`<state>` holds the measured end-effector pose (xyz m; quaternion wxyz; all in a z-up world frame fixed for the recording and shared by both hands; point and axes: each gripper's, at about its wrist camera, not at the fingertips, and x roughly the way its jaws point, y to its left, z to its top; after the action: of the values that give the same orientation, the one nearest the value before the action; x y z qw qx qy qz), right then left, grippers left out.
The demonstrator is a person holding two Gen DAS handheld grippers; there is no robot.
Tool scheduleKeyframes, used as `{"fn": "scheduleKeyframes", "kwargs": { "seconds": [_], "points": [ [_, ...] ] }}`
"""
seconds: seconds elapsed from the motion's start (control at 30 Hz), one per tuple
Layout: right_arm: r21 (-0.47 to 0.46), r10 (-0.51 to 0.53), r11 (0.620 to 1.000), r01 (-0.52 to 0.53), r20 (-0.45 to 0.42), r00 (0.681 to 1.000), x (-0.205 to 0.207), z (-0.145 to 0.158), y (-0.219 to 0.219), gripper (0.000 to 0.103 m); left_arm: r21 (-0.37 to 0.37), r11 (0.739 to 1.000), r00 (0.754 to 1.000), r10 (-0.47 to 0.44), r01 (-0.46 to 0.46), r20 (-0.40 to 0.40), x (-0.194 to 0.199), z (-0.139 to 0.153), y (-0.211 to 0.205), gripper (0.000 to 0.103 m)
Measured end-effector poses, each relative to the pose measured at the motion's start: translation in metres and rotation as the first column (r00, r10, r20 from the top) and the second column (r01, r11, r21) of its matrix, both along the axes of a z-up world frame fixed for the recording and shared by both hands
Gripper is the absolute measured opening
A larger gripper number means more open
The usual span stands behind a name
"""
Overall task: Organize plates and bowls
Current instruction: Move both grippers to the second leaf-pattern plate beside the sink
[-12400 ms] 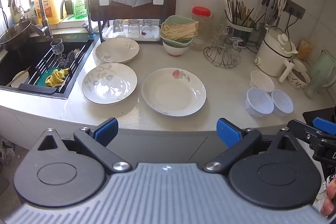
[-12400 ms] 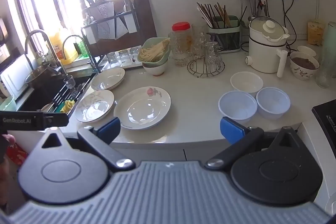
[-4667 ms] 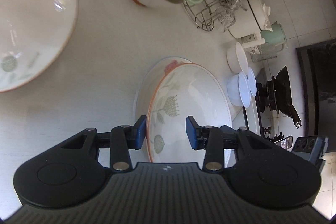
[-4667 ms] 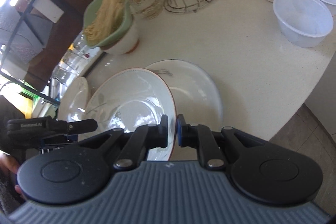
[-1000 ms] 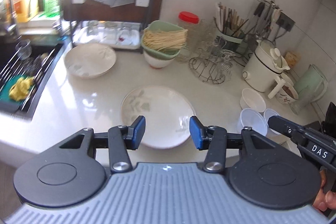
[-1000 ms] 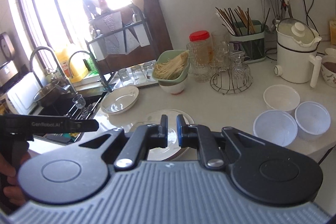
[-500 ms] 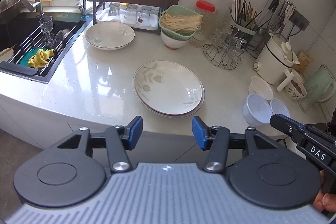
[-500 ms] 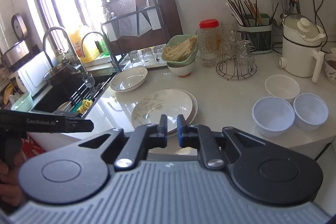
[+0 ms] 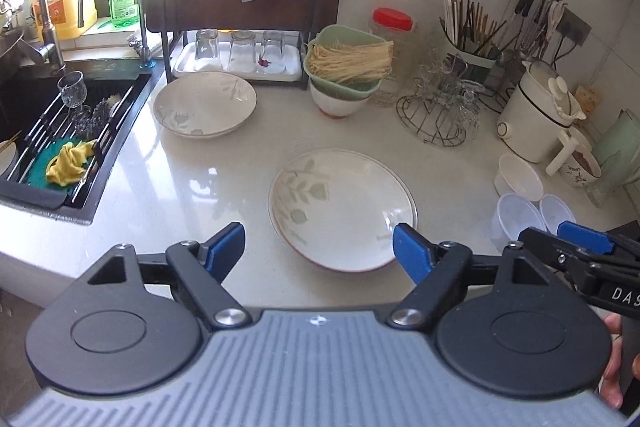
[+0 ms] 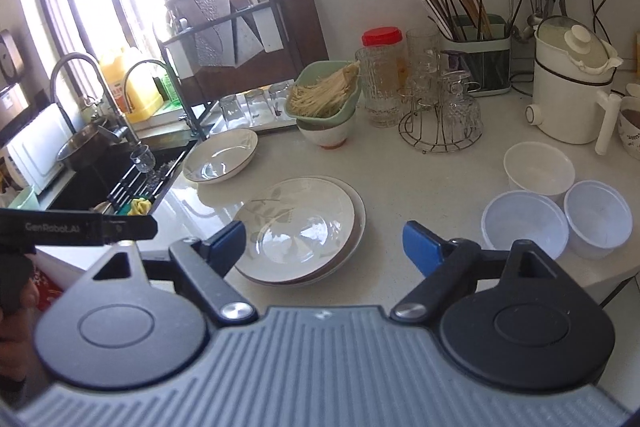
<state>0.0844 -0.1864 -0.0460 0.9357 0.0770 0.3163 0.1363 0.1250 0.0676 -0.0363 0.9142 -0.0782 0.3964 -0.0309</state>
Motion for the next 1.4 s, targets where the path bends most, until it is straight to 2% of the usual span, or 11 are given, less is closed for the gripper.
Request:
{"fn": "scheduleKeyframes", "kwargs": {
  "seconds": [0.57, 1.1, 1.4],
  "points": [
    [-0.01, 0.002, 1.0, -0.002, -0.052, 0.999, 0.107, -0.01, 0.07, 0.087, -0.047, 0.999, 0.999, 0.004, -0.006, -0.045, 0.13, -0.021, 0.076, 0.084],
    [-0.019, -0.027, 1.0, 0.025, -0.106, 0.994, 0.193, -0.031, 0.149, 0.086, -0.036, 0.999, 0.995, -0.004, 0.0, -0.103, 0.226, -0.035, 0.164, 0.084],
    [0.007, -0.04, 0.999, 0.041, -0.137, 0.99, 0.236, -0.046, 0.188, 0.086, -0.036, 0.999, 0.989, -0.024, 0.019, -0.146, 0.271, -0.051, 0.203, 0.084]
  ]
}}
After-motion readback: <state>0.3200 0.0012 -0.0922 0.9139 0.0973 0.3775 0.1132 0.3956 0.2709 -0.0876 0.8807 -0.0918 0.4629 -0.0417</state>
